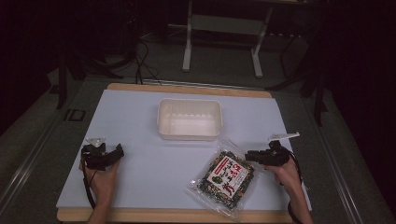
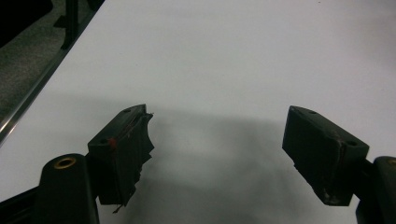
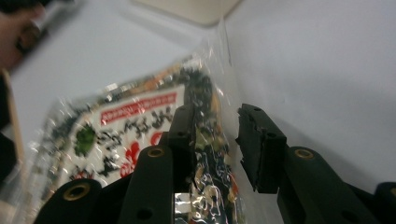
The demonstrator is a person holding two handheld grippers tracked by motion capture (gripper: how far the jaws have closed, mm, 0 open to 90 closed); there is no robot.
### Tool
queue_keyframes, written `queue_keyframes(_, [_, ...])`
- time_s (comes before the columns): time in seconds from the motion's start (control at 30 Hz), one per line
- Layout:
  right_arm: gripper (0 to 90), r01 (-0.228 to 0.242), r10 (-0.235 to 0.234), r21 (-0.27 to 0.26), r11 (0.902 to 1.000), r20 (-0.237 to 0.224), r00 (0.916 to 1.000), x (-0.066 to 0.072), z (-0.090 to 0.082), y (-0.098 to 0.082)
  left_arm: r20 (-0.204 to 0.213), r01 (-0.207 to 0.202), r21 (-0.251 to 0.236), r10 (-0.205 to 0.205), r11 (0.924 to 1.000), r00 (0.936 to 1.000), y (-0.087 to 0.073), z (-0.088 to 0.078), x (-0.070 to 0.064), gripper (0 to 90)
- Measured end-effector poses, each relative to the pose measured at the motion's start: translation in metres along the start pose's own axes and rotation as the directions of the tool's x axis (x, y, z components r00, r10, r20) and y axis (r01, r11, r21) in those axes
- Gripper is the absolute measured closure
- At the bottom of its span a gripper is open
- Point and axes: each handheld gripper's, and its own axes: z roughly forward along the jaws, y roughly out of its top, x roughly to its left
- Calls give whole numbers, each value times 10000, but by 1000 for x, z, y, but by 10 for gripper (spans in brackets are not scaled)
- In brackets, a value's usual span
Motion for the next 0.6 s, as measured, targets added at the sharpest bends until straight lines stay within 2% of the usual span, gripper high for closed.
queue_keyframes(0.07, [658, 0, 0, 0, 10000, 0, 10000, 0, 0, 0, 11, 4, -2, -4, 10000, 10000, 0, 0, 0, 233])
queue_keyframes(0.1, [649, 105, -112, 280, 9996, 252, 9996, 1, 3, 0, 3, -9, 12, 9, 10000, 10000, 0, 0, 0, 233])
queue_keyframes(0.13, [649, 235, -271, 839, 9962, 426, 9987, 2, 11, 0, 5, -18, 13, 18, 10000, 10000, 0, 0, 0, 234])
queue_keyframes(0.2, [650, 349, -425, 1237, 9917, 596, 9973, 3, 18, -1, -1, -29, 13, 29, 10000, 10000, 0, 0, -1, 235])
queue_keyframes(0.3, [737, 71, -117, 932, 9956, 494, 9987, 0, 19, 0, 22, -33, 20, 33, 10000, 10000, 0, 0, -1, 238])
queue_keyframes(0.4, [767, -174, 148, 804, 9966, 325, 9994, -2, 19, -1, 85, -28, 12, 28, 10000, 10000, 0, 0, 0, 243])
queue_keyframes(0.47, [795, -134, 106, 852, 9963, 333, 9994, -1, 18, -1, 107, -42, 23, 42, 10000, 9999, 0, 0, 0, 245])
queue_keyframes(0.5, [893, -97, 67, 845, 9964, 356, 9993, -1, 17, 0, 123, -29, 16, 29, 10000, 9999, 0, 0, 0, 245])
queue_keyframes(0.53, [891, -36, -16, 859, 9963, 601, 9982, -1, 17, 0, 124, -28, 21, 27, 10000, 9999, 0, 0, 0, 245])
queue_keyframes(0.6, [895, 48, -105, 945, 9955, 599, 9981, -1, 17, 0, 140, -16, -5, 16, 10000, 9999, 0, 0, 0, 245])
